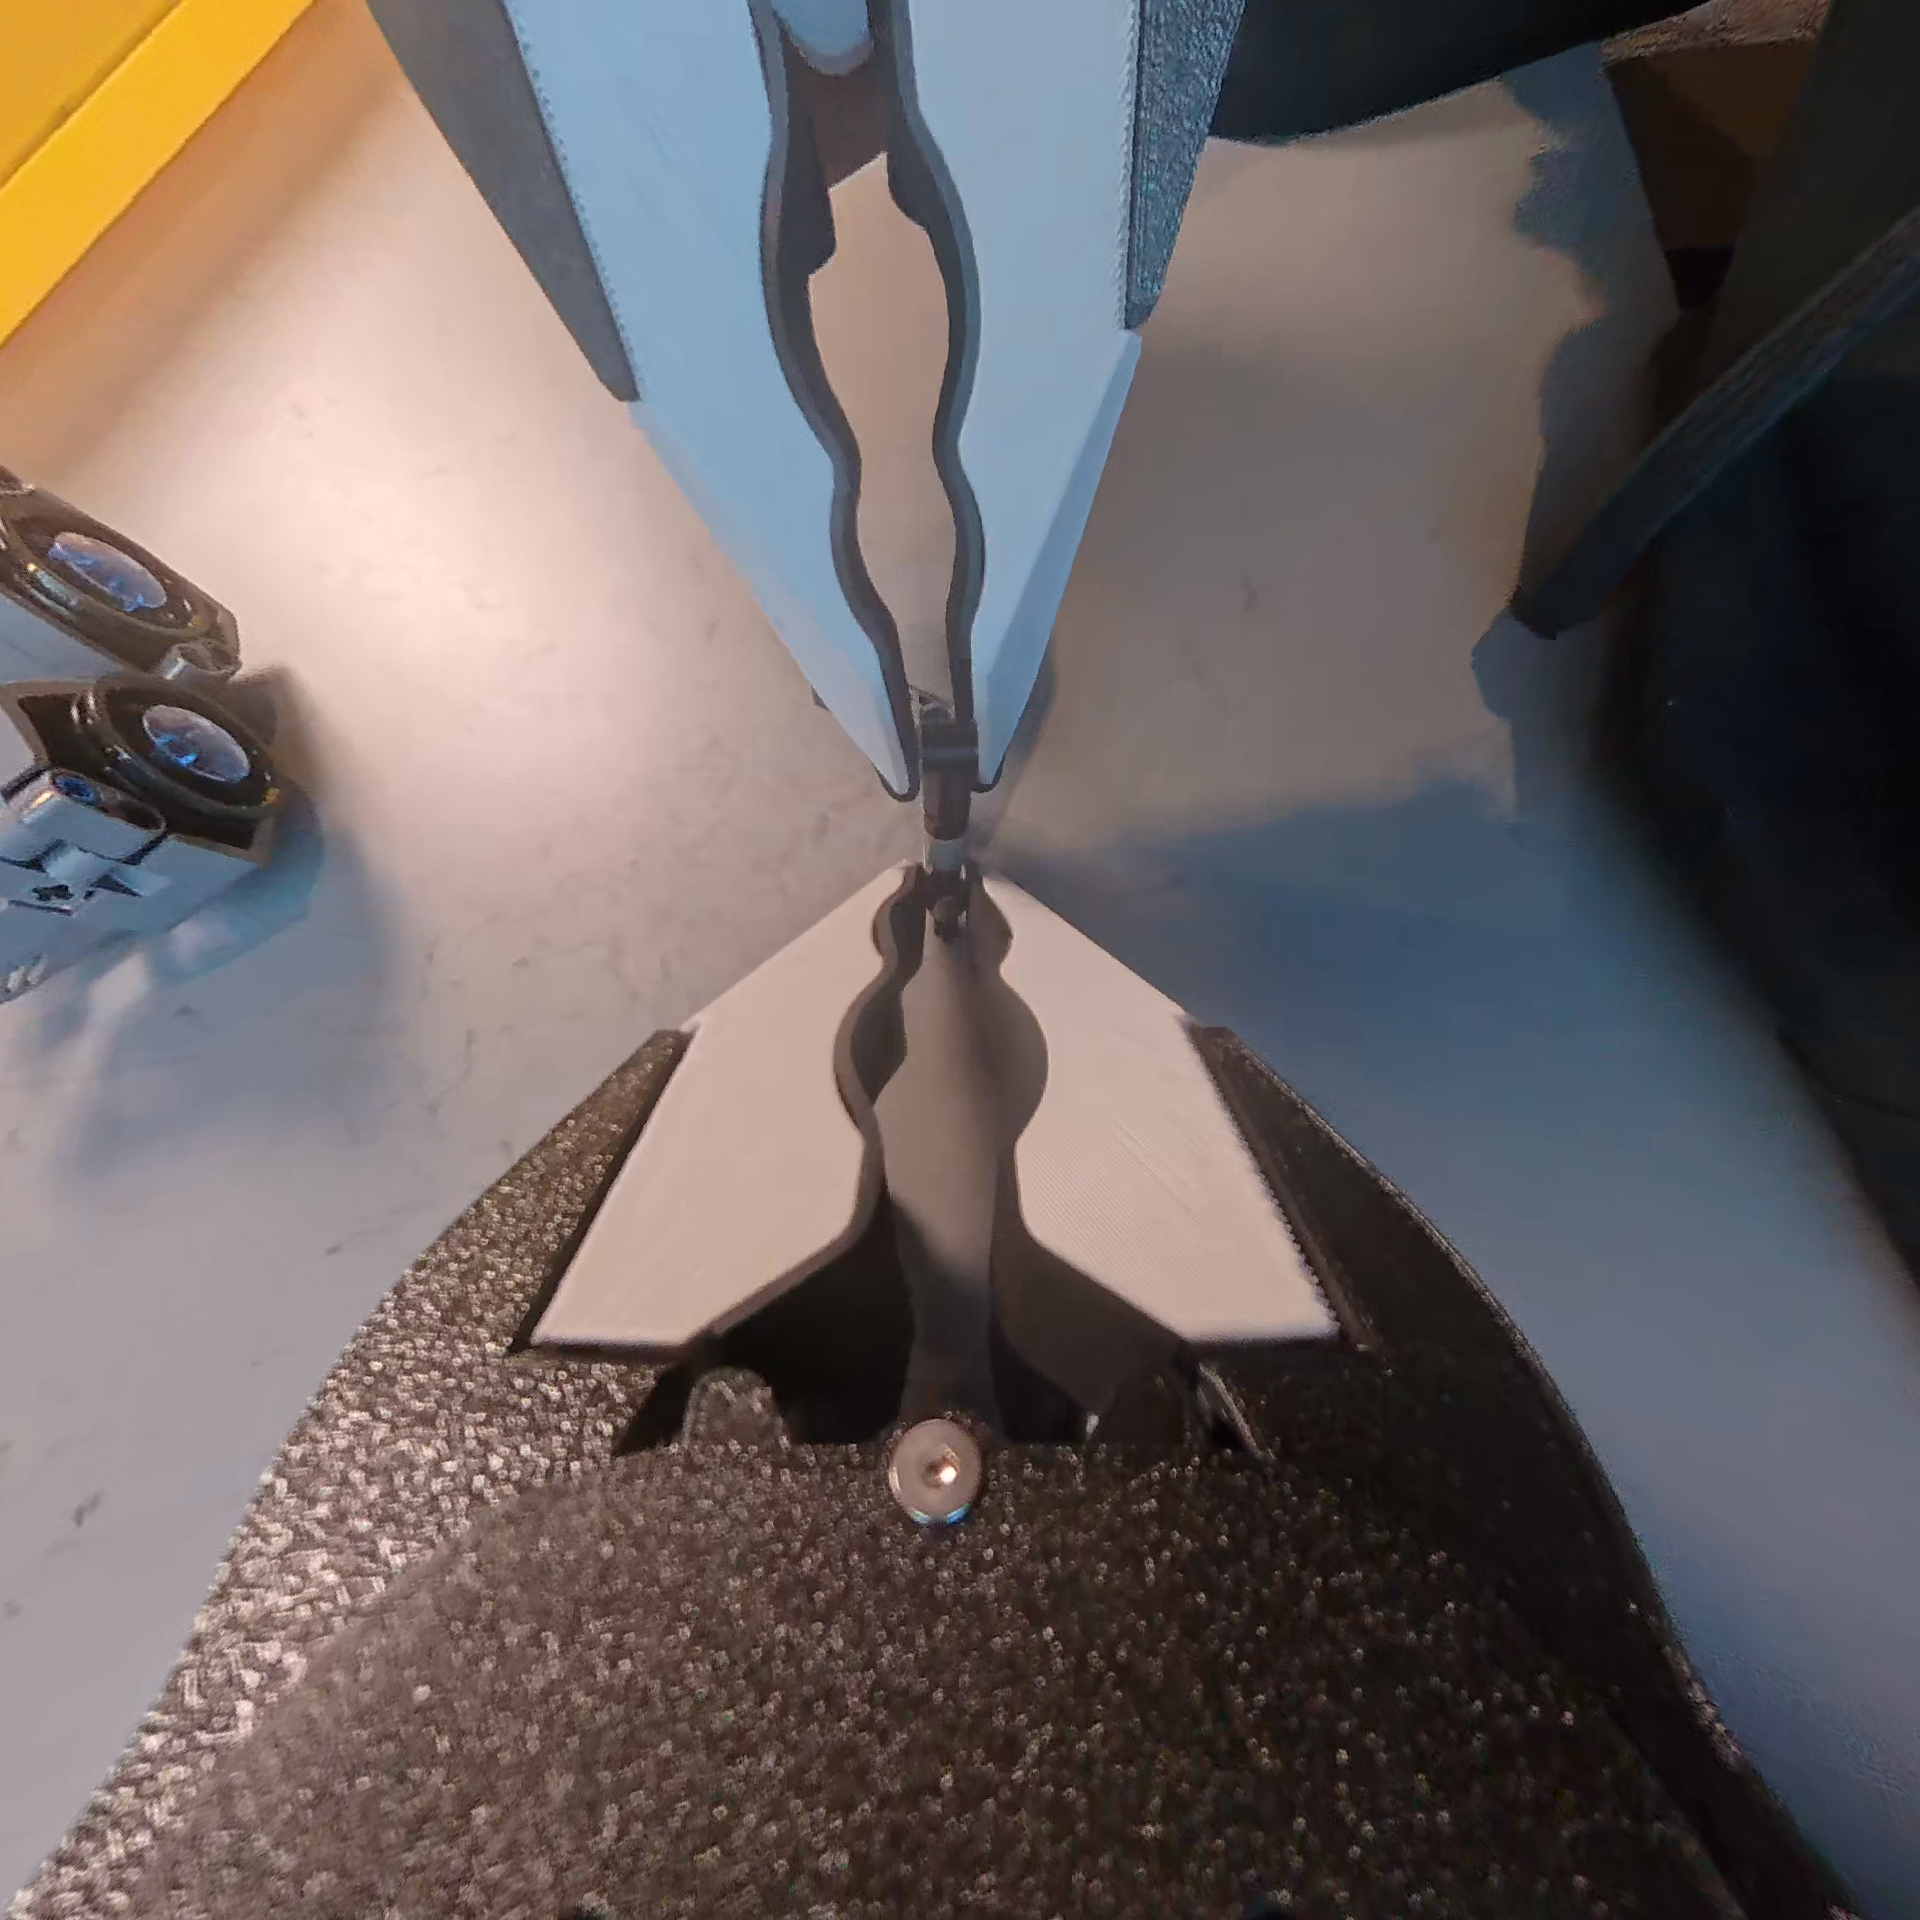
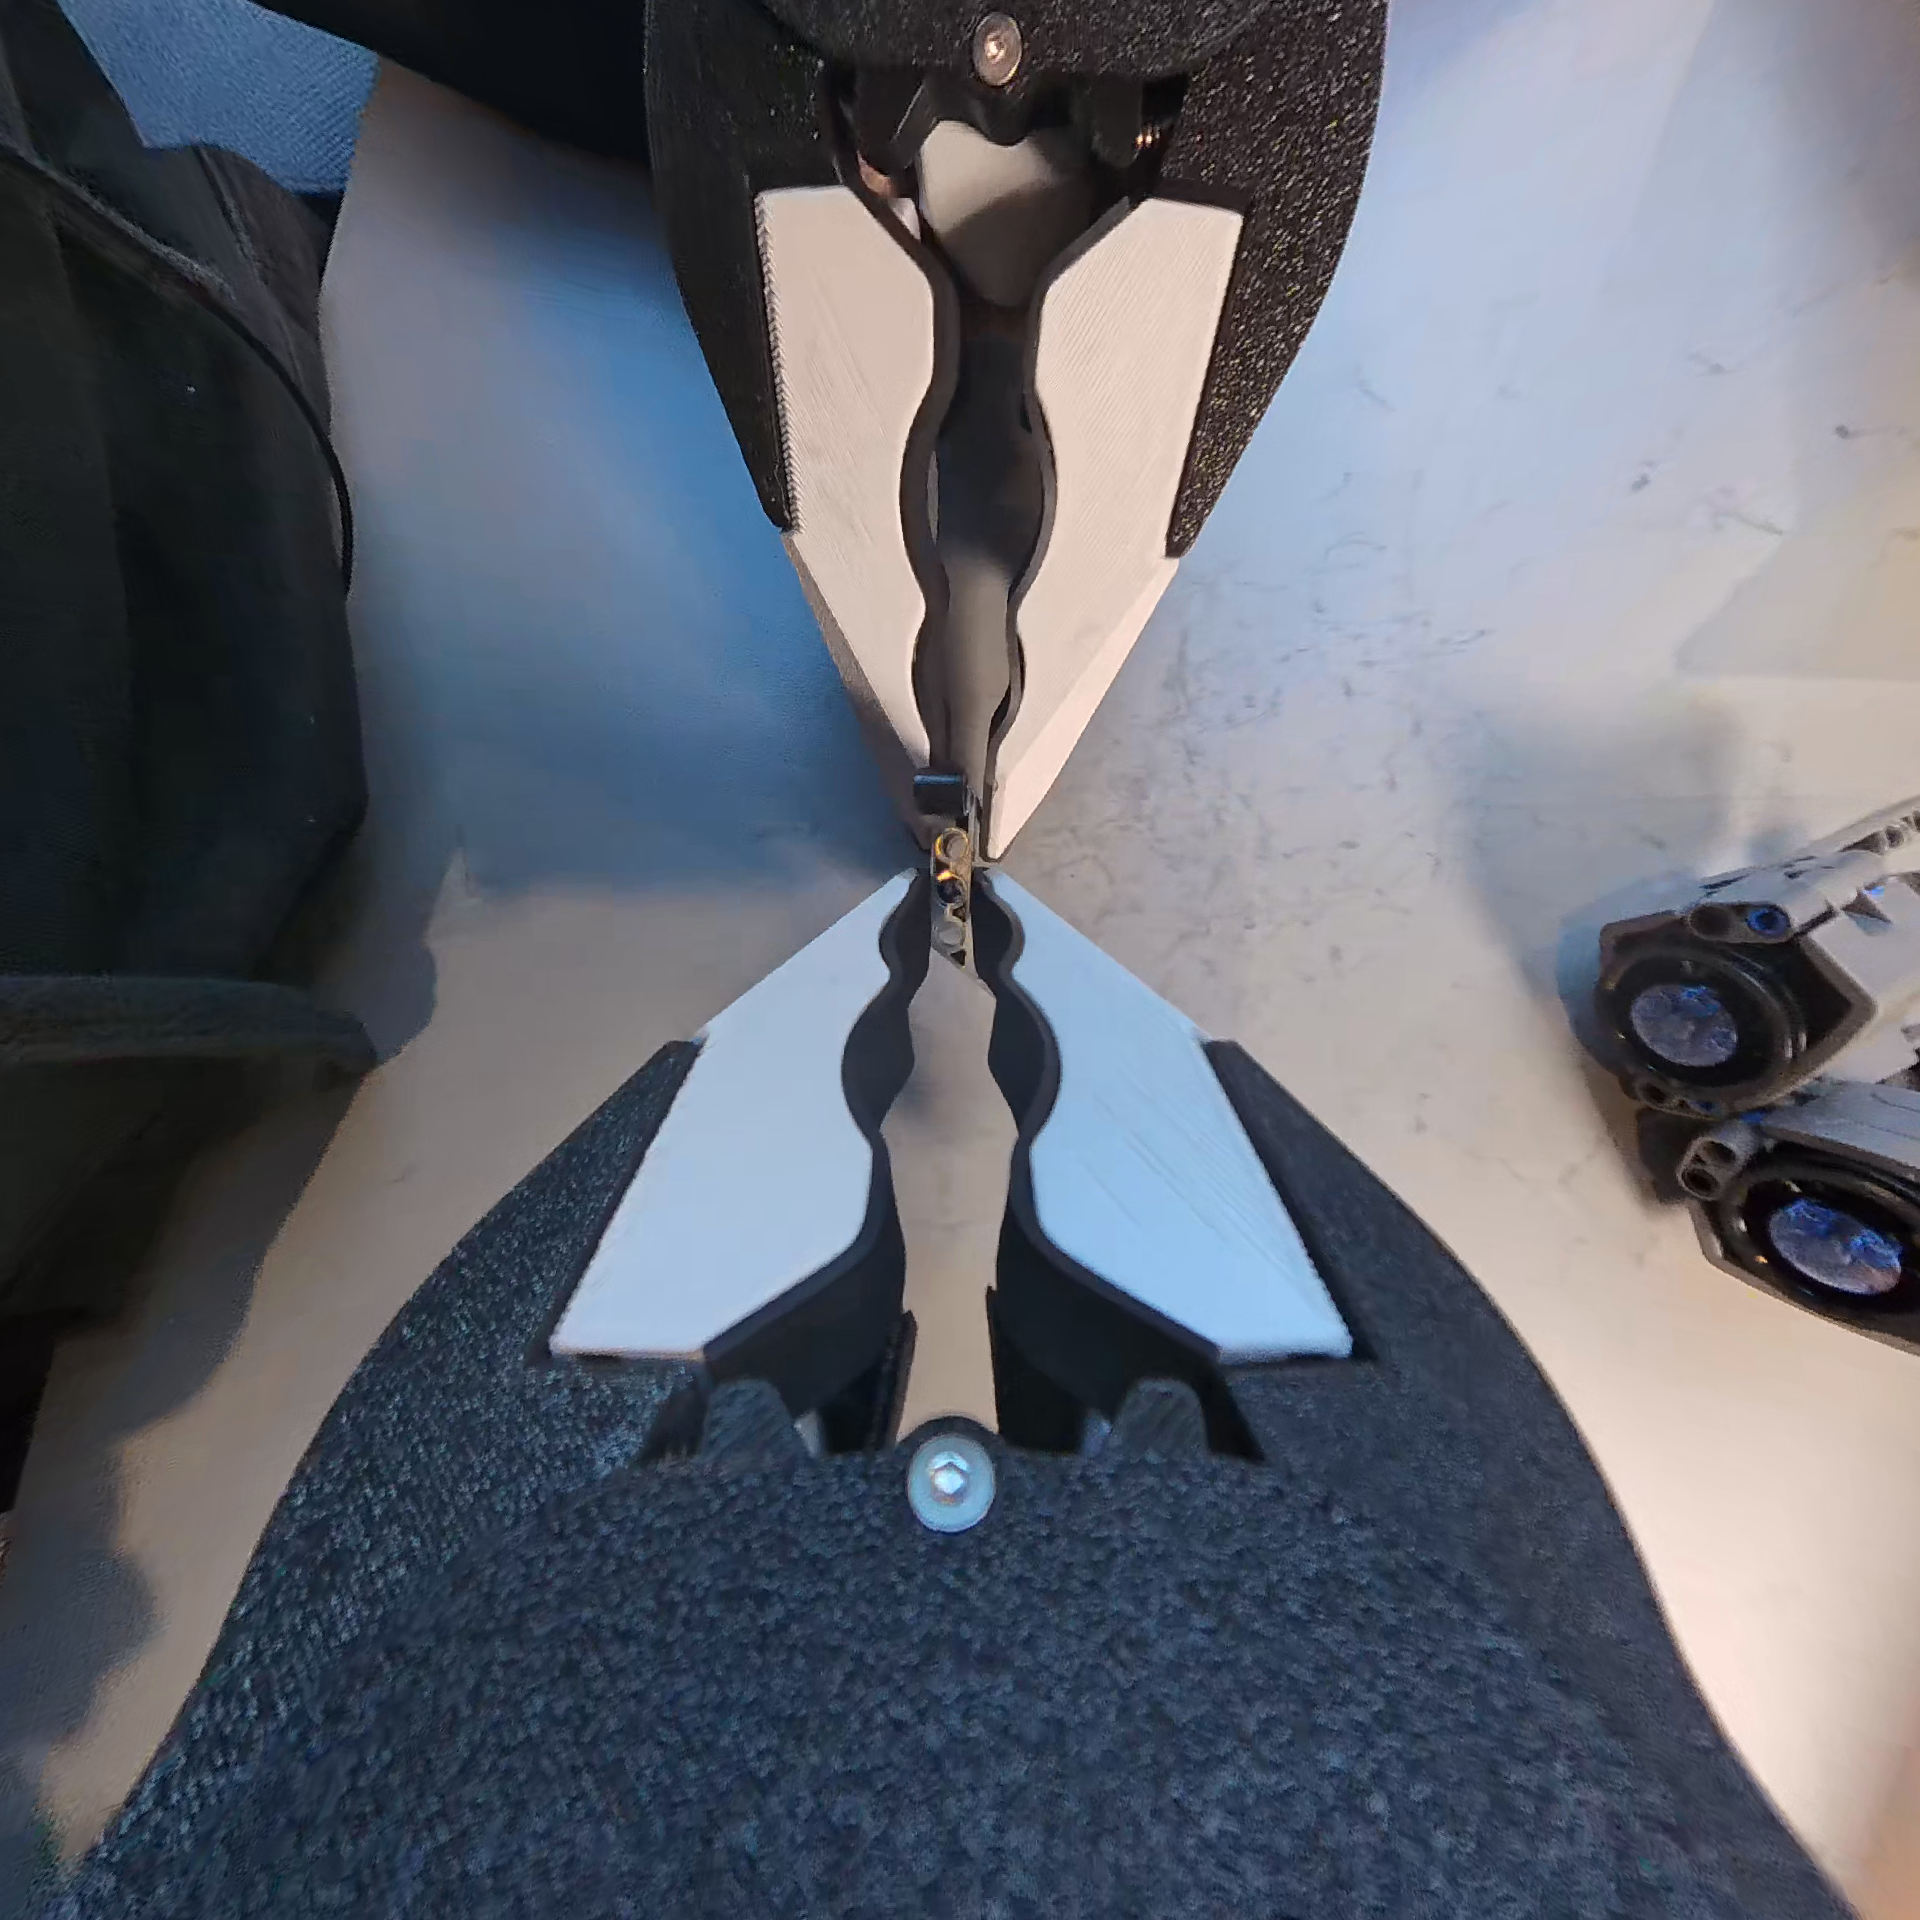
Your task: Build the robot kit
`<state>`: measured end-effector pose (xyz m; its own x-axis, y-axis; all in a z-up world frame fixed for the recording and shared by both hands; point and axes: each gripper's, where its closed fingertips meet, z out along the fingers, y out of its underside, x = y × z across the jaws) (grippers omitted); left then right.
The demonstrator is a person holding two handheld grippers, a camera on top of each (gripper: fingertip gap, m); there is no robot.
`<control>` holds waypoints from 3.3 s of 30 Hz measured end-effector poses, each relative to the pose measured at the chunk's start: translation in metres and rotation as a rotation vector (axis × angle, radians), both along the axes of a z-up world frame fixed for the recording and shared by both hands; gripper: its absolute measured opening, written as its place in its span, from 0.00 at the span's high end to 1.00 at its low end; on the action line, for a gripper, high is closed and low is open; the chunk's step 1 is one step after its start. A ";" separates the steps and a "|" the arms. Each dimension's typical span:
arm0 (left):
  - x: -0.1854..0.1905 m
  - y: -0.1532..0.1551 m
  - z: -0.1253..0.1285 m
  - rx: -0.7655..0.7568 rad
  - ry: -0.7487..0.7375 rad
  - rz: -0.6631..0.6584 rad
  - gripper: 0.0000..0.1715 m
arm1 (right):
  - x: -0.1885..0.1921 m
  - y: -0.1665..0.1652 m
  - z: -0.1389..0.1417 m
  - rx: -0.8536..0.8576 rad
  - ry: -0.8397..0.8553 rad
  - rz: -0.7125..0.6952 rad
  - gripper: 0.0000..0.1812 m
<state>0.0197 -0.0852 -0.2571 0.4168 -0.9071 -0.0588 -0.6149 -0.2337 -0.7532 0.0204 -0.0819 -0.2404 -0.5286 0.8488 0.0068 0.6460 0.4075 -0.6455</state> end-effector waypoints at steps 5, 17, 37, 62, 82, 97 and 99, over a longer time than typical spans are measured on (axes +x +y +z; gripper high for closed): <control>-0.001 0.000 -0.001 0.014 0.011 -0.004 0.97 | -0.001 -0.002 -0.001 0.013 -0.050 0.002 0.97; -0.001 0.001 -0.001 -0.011 0.002 0.002 0.97 | -0.001 -0.001 -0.003 0.053 -0.165 -0.003 0.97; -0.003 0.003 0.005 -0.058 -0.056 0.042 0.96 | -0.001 0.006 -0.007 -0.030 -0.126 -0.083 0.97; -0.004 0.000 -0.001 -0.018 0.002 0.030 0.97 | -0.009 -0.005 0.003 -0.094 -0.006 -0.080 0.97; -0.005 0.001 -0.004 0.015 0.027 -0.001 0.97 | -0.010 -0.007 -0.001 0.153 -0.179 0.086 0.97; -0.006 -0.002 0.013 0.034 -0.072 0.004 0.93 | -0.014 -0.008 0.000 0.005 0.008 -0.053 0.97; -0.005 -0.004 0.011 0.034 -0.059 -0.001 0.96 | -0.014 -0.008 0.000 -0.013 0.012 -0.048 0.97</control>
<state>0.0147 -0.0891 -0.2458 0.4196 -0.9054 -0.0645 -0.5693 -0.2072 -0.7956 0.0063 -0.0897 -0.2401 -0.4876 0.8730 0.0020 0.6566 0.3683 -0.6582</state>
